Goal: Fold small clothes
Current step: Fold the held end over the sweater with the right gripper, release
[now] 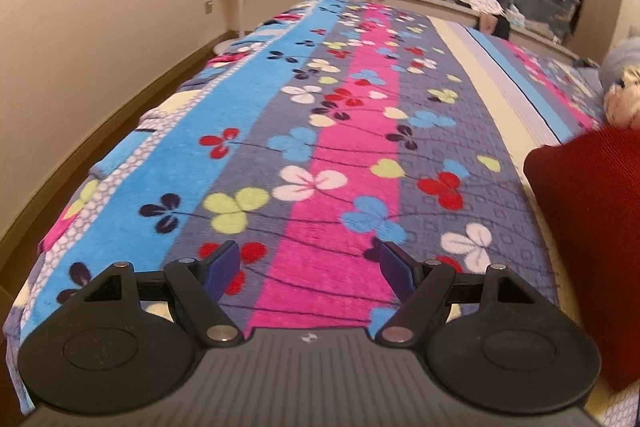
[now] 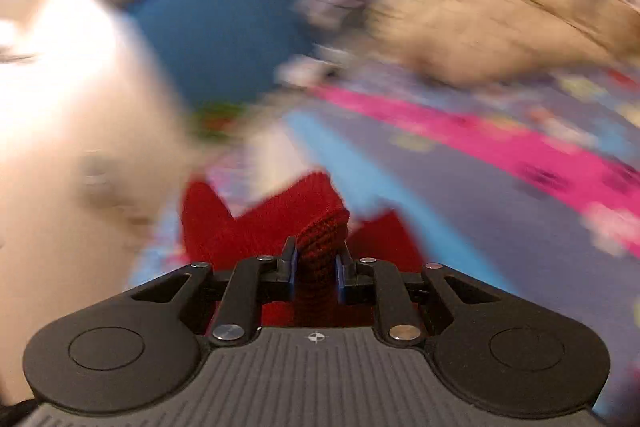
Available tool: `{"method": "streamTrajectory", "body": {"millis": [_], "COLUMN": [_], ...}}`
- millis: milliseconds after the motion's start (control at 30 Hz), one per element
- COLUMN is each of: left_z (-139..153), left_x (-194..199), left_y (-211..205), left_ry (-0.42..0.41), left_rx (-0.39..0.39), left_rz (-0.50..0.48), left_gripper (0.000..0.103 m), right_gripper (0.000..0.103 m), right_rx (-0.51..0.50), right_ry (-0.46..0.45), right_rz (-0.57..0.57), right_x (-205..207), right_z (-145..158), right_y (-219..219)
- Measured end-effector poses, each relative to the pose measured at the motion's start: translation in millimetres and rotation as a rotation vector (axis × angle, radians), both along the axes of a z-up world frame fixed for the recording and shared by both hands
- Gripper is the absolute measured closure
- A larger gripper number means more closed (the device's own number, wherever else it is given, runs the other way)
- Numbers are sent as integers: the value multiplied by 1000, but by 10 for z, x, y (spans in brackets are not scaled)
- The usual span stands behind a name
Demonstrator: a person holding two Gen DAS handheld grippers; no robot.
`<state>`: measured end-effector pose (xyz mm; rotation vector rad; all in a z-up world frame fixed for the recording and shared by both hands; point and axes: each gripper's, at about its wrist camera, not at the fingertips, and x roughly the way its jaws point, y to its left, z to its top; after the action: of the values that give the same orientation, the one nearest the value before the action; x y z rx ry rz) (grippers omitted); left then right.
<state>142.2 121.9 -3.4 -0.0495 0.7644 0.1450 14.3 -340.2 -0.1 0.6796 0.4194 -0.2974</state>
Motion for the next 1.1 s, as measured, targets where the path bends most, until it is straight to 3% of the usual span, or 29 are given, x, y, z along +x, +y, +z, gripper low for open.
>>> {"method": "streamTrajectory", "body": {"millis": [67, 100, 200, 267, 333, 400, 467, 533, 600, 733, 800, 867, 900, 967, 1000, 1033, 1100], "left_z": [-33, -52, -90, -102, -104, -105, -101, -97, -94, -73, -68, -68, -70, -83, -88, -89, -65], "left_x": [20, 30, 42, 41, 26, 7, -19, -60, -112, -231, -293, -343, -365, -414, -442, -474, -529], "left_y": [-79, -121, -203, -265, -309, -337, -356, -387, -430, -534, -598, -669, -708, -833, -923, -1019, -1233], "left_ry": [5, 10, 20, 20, 15, 11, 4, -7, -22, -66, -89, -106, -110, -105, -100, -97, -97], "left_rx": [21, 30, 37, 47, 58, 63, 66, 79, 102, 154, 178, 190, 187, 186, 192, 192, 160], "left_rz": [-19, -26, -42, -57, -73, -87, -103, -124, -147, -204, -245, -277, -287, -305, -314, -325, -353], "left_gripper": [22, 22, 22, 22, 22, 22, 22, 22, 22, 22, 22, 22, 22, 22, 22, 22, 22], "right_gripper": [86, 85, 79, 70, 54, 53, 51, 34, 23, 24, 24, 24, 27, 43, 70, 82, 83], "right_rx": [108, 155, 224, 155, 93, 68, 45, 1, -32, -69, -31, 62, 60, -39, -77, -96, -57], "right_ry": [177, 223, 197, 173, 171, 122, 96, 94, 132, 273, 324, 320, 312, 311, 296, 267, 203], "right_rz": [-97, -129, -88, -48, -56, -57, 12, 156, 312, 412, 418, 435, 437, 435, 446, 454, 441], "right_x": [-57, -96, -169, -172, -192, -175, -19, 254, 538, 918, 1010, 1040, 1039, 986, 953, 917, 849], "right_z": [-376, -508, -611, -479, -312, -135, 42, 149, 113, -241, -426, -536, -547, -500, -461, -397, -285], "right_y": [-327, -428, -564, -527, -548, -590, -657, -714, -743, -743, -730, -672, -622, -436, -383, -366, -448]}}
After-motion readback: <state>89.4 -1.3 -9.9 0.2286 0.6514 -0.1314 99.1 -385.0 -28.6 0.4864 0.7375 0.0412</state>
